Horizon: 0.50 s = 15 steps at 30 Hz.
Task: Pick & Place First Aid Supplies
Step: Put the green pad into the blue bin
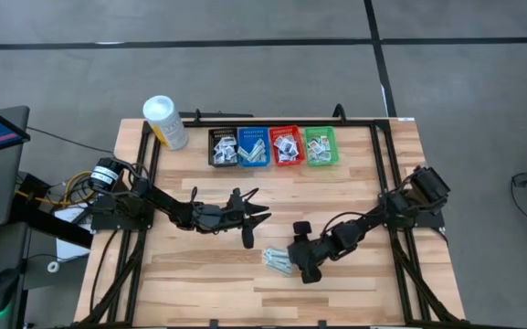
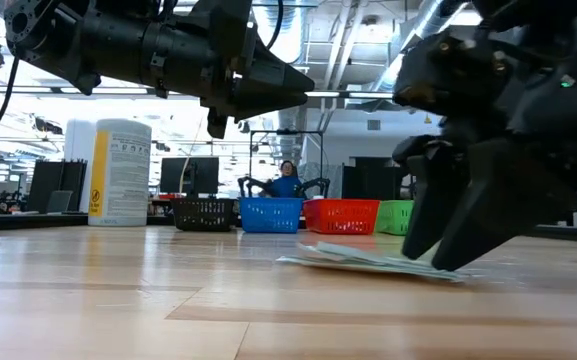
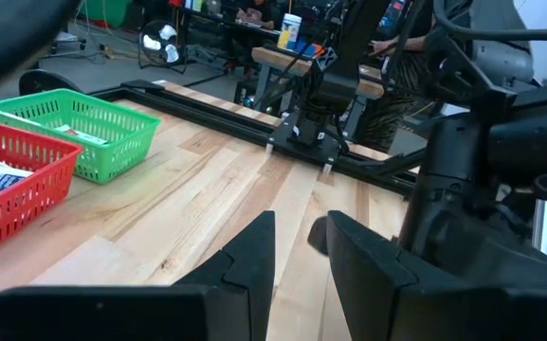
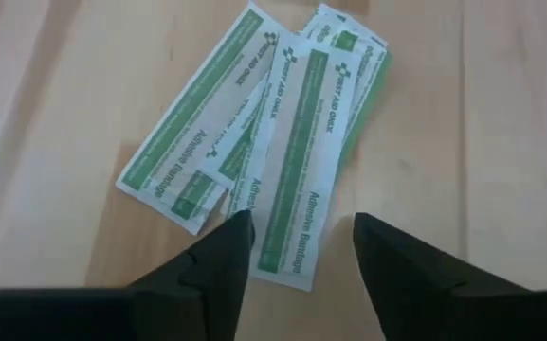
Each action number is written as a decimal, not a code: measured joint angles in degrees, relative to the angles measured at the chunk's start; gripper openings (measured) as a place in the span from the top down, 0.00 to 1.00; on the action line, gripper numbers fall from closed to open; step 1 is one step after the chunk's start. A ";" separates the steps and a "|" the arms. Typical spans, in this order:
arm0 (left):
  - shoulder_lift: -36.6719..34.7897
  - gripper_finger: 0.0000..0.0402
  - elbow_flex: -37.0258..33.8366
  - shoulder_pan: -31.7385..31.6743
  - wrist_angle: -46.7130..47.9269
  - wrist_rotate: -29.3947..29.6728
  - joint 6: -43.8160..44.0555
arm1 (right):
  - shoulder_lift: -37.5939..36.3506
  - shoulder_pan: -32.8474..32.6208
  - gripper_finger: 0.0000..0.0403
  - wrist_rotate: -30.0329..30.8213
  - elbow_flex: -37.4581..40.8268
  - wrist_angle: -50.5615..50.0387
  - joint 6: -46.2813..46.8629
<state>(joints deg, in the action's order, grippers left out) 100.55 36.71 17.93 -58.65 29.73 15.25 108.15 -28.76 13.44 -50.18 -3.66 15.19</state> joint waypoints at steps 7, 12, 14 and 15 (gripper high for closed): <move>0.00 0.75 0.00 0.00 0.07 -0.01 0.00 | 3.78 1.87 0.60 -4.16 -0.36 5.54 -0.16; 0.00 0.75 0.00 0.02 0.12 -0.01 0.00 | 3.03 2.39 0.72 -4.89 -0.38 5.33 -0.35; 0.00 0.75 0.00 0.02 0.13 -0.01 0.00 | 2.49 2.43 0.80 -5.10 -0.32 4.82 -0.73; 0.00 0.75 0.00 0.01 0.13 -0.01 0.00 | 2.39 2.43 0.83 -5.33 -0.29 4.60 -0.75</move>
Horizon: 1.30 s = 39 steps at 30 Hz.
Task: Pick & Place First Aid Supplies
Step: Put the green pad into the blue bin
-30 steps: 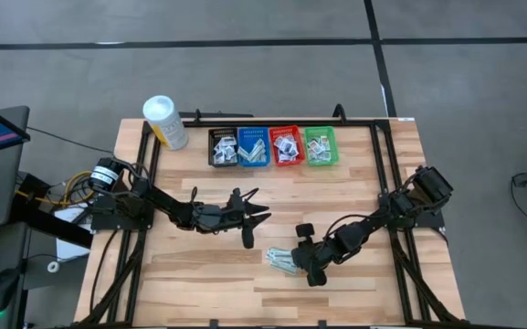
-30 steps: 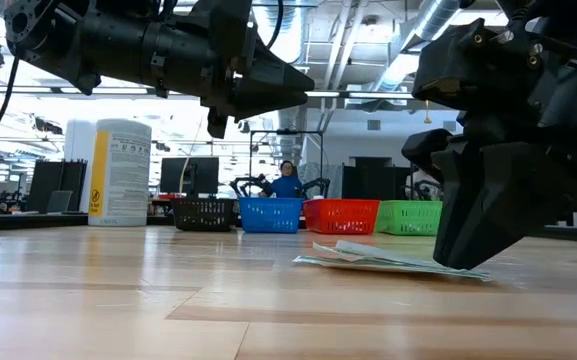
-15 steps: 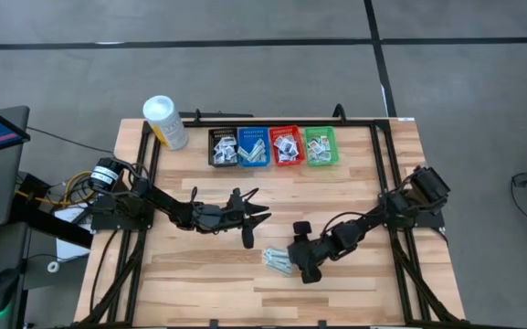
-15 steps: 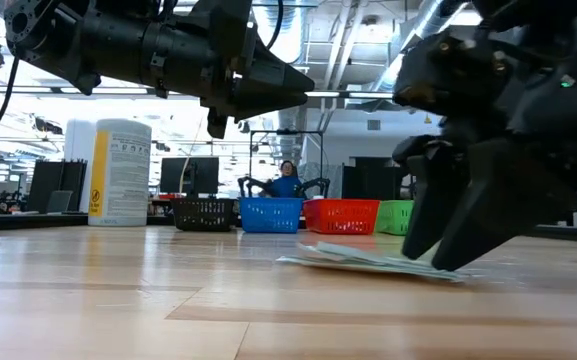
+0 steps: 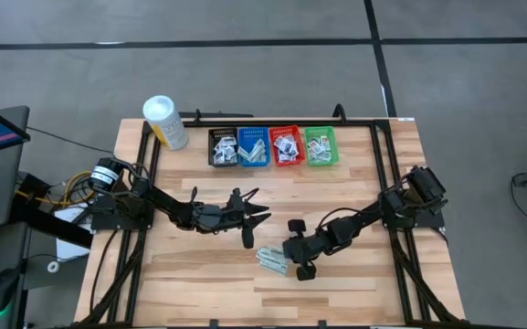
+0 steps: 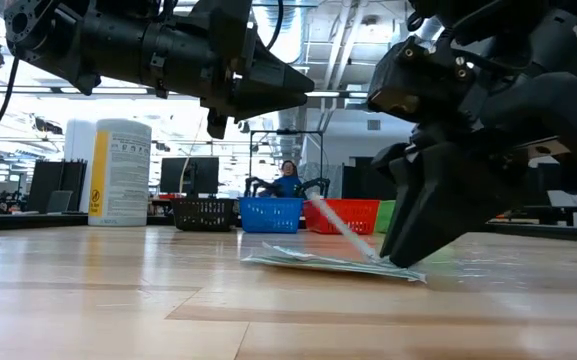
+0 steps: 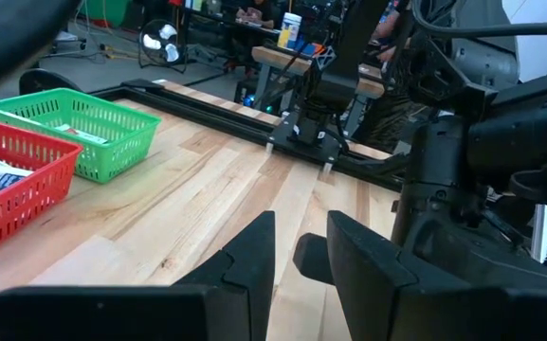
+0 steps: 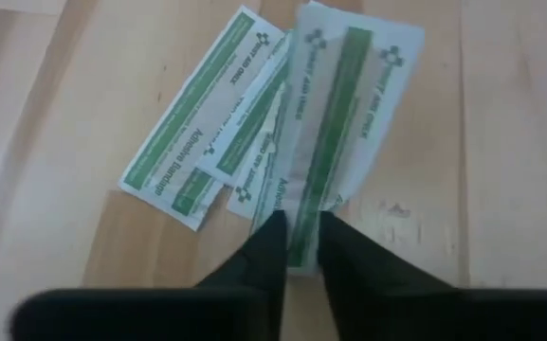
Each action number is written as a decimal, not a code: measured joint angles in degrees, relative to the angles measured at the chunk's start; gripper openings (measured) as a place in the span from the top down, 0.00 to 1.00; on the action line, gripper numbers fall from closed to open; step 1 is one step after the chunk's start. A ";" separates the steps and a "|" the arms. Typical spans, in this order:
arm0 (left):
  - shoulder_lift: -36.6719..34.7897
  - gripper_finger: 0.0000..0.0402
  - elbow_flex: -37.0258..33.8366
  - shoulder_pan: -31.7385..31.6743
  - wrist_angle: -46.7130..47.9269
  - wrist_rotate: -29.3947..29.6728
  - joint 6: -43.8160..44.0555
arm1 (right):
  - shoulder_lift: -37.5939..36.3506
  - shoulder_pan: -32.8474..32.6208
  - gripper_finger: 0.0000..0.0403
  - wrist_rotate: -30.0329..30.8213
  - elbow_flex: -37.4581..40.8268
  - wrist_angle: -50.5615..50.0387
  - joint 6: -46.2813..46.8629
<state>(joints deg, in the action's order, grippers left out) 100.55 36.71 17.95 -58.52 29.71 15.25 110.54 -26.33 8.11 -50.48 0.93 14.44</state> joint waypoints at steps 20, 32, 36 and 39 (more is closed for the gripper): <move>0.00 0.75 0.00 0.00 0.05 -0.02 1.51 | -5.16 -0.50 1.00 3.70 -2.19 -11.41 0.43; -0.02 0.75 0.24 -0.69 0.20 -6.20 14.08 | -15.14 -4.55 1.00 20.18 -2.08 -22.05 8.13; -0.02 0.75 0.24 -0.69 0.21 -6.45 16.43 | -15.65 -4.23 1.00 22.30 -2.08 -21.32 8.49; -0.02 0.75 0.24 -0.69 0.20 -6.45 20.77 | -15.67 -3.04 1.00 24.70 -2.08 -21.47 9.08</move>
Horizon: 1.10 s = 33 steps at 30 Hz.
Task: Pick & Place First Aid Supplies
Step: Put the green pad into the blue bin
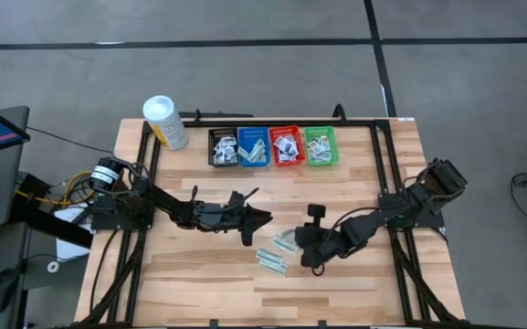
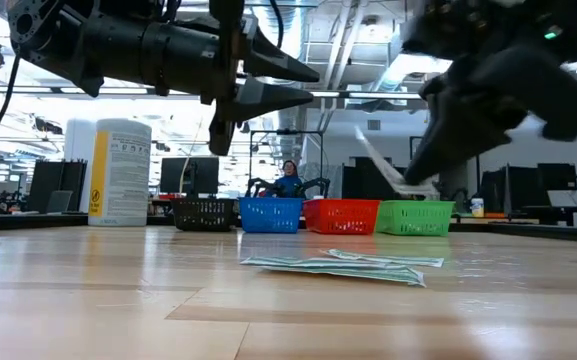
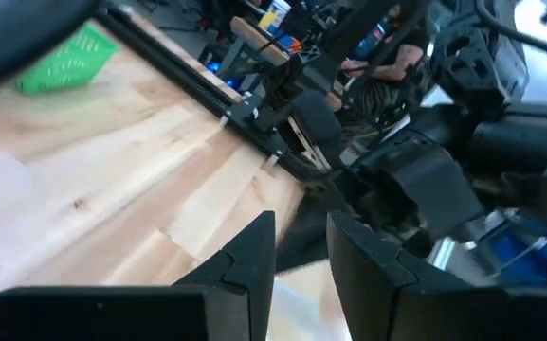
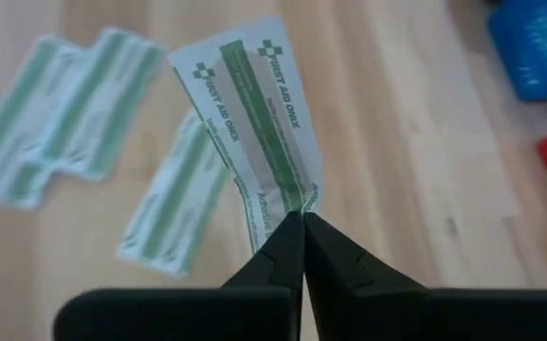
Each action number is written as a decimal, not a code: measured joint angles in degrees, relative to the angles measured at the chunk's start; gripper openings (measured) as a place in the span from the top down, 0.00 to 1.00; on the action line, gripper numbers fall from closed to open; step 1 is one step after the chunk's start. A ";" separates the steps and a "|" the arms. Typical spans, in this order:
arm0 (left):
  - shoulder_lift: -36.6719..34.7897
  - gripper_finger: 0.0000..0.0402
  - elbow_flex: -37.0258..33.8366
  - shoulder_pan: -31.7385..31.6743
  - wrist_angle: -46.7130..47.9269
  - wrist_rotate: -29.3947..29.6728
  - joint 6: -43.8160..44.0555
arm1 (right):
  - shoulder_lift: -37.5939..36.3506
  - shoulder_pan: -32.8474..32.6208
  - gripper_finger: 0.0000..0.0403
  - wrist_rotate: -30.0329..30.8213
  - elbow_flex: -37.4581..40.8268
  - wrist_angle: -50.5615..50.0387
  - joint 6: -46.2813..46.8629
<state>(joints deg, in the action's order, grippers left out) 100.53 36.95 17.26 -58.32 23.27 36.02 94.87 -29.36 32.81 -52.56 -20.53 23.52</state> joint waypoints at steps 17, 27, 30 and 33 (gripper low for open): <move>0.00 0.75 0.07 -1.06 5.07 7.34 0.61 | -0.13 9.47 1.00 1.27 -1.71 2.73 2.04; 0.00 0.75 0.07 -1.90 7.34 8.19 2.18 | 0.00 12.65 1.00 1.18 -2.58 2.96 1.77; 0.00 0.75 0.07 -1.94 7.33 8.28 2.18 | 0.00 13.55 1.00 1.08 -2.58 3.53 0.71; 0.00 0.75 0.07 -1.88 7.34 8.46 2.18 | 0.00 14.40 1.00 0.22 -2.58 4.74 -0.11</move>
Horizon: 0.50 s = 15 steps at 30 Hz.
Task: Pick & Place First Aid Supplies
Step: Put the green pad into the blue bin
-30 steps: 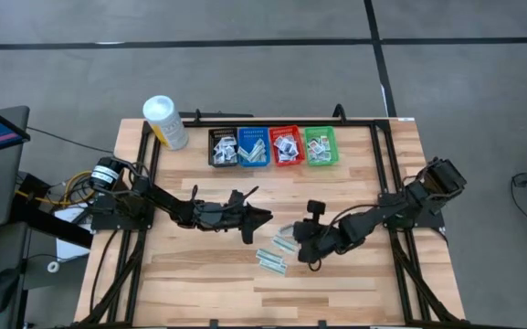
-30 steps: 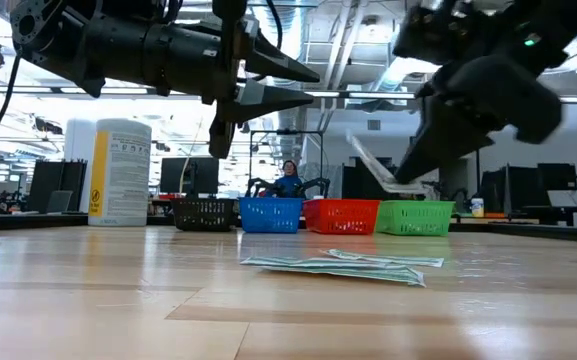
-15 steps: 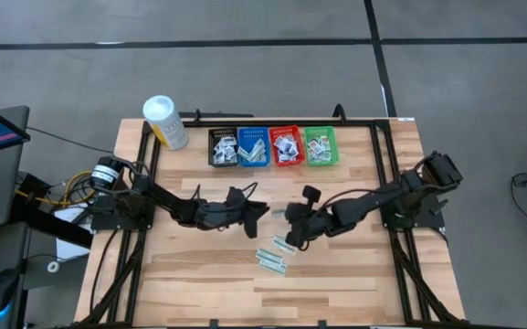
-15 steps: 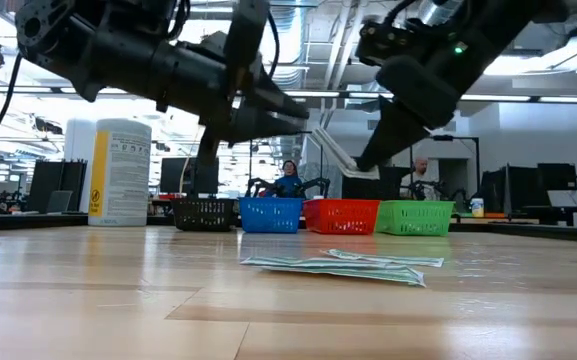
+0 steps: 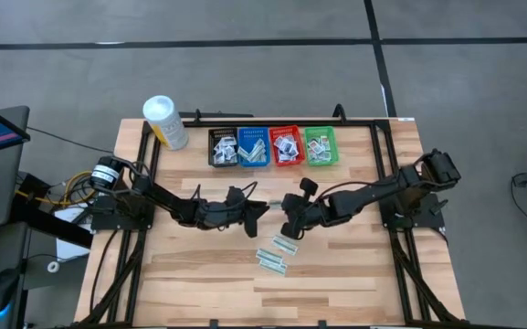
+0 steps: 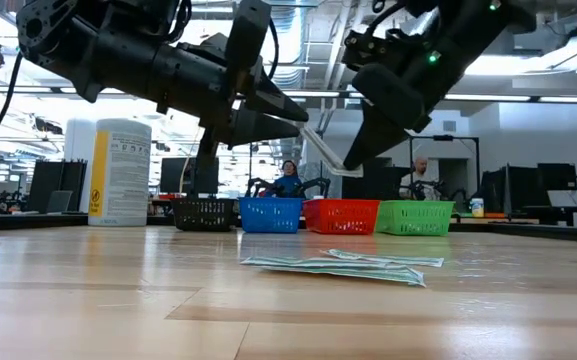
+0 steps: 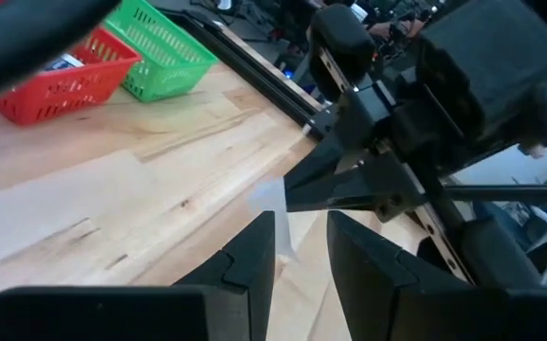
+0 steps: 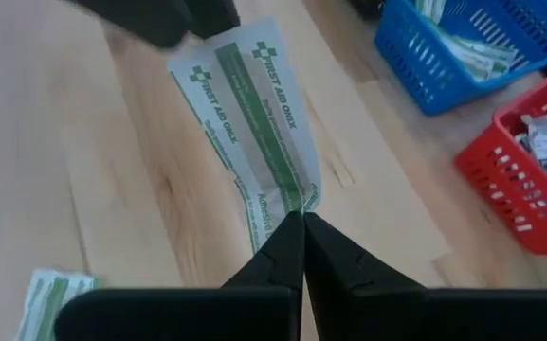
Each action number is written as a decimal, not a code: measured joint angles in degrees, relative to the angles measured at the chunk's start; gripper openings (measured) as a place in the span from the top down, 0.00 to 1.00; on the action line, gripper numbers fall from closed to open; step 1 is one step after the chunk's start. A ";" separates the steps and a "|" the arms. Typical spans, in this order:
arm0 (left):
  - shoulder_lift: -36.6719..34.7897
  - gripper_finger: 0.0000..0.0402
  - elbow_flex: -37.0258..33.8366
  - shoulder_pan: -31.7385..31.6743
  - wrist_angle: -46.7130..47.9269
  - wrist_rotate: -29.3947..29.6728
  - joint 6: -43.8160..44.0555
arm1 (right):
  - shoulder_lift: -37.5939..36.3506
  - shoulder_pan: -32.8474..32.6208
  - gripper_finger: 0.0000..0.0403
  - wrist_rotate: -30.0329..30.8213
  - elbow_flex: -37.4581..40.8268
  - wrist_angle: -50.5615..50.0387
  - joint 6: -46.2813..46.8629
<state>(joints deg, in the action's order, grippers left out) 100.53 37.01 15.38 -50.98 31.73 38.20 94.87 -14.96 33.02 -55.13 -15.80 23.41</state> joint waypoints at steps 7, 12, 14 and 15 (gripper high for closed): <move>0.00 0.75 0.00 -0.02 0.00 0.22 -0.19 | 0.00 0.50 1.00 -0.21 0.00 3.44 -1.49; 0.00 0.75 0.00 -0.04 0.02 0.22 -0.39 | 0.00 -0.39 1.00 -0.98 0.00 3.84 -1.49; 0.00 0.75 0.00 -0.02 0.30 0.22 -0.42 | 0.00 -1.05 1.00 -1.08 0.00 4.75 -1.68; 0.00 0.75 0.00 -0.02 0.55 0.22 -0.42 | 0.00 -1.44 1.00 -1.08 0.00 5.35 -2.29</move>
<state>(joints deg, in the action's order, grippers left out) 100.53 37.01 15.35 -50.43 31.94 37.78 94.87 -16.40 31.94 -55.13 -10.44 21.12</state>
